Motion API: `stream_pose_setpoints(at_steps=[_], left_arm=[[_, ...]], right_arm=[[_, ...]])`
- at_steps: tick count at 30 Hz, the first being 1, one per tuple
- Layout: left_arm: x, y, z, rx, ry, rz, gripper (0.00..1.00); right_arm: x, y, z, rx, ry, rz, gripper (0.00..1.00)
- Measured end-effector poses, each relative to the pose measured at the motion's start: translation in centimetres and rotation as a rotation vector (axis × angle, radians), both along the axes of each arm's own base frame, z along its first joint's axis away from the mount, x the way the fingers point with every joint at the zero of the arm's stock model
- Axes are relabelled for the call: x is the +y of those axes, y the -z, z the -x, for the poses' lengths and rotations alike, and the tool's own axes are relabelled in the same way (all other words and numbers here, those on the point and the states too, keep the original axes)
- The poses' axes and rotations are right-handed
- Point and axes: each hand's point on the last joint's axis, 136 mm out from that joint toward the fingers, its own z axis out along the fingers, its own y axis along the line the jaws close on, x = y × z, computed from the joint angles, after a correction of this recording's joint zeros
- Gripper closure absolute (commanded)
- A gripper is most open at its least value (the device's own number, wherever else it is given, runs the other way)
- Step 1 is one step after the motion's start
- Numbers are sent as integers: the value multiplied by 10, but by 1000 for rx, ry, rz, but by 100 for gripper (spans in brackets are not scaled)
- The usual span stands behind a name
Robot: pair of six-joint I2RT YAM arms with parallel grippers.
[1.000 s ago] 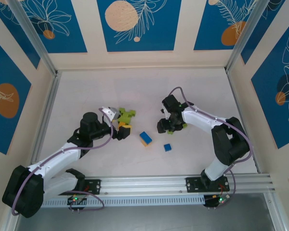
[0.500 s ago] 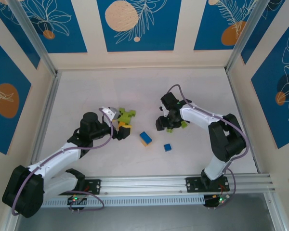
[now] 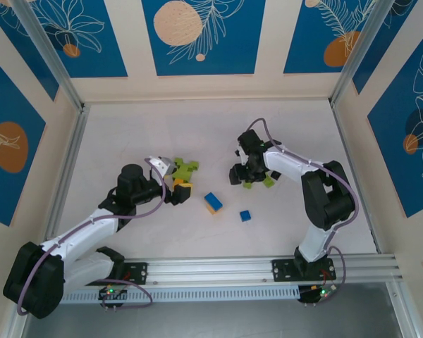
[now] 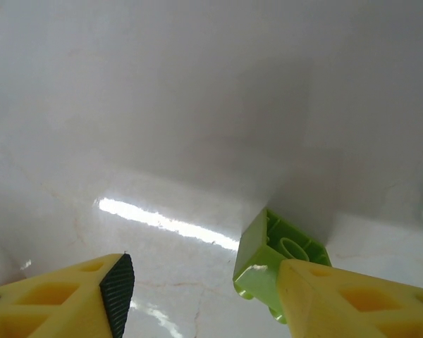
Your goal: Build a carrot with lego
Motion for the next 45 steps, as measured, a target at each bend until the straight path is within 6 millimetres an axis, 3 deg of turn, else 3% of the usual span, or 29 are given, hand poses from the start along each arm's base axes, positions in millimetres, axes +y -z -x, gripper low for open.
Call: stream_pose_setpoints(at_steps=[10, 18, 24, 28, 30, 33, 36, 39, 45], left_arm=[[0, 2, 0, 6, 0, -3, 1], [0, 2, 0, 5, 0, -3, 1], [0, 2, 0, 6, 0, -3, 1], [0, 2, 0, 5, 0, -3, 1], [0, 2, 0, 5, 0, -2, 1], [0, 1, 0, 3, 0, -1, 1], [0, 0, 0, 1, 0, 0, 1], [0, -2, 0, -5, 1, 3, 1], [0, -3, 1, -7, 1, 4, 1]], right_arm=[[-15, -2, -25, -9, 51, -81, 37], [-9, -9, -24, -40, -9, -68, 37], [-18, -41, -28, -105, -67, 66, 35], [-24, -77, -48, -151, 40, 116, 35], [-23, -82, -49, -155, 103, 118, 35], [-12, -68, -33, -104, 159, 119, 36], [-7, -40, -13, -29, 200, 153, 38], [-17, -12, 4, 34, 254, 204, 39], [-37, 8, 14, 55, 352, 257, 39]])
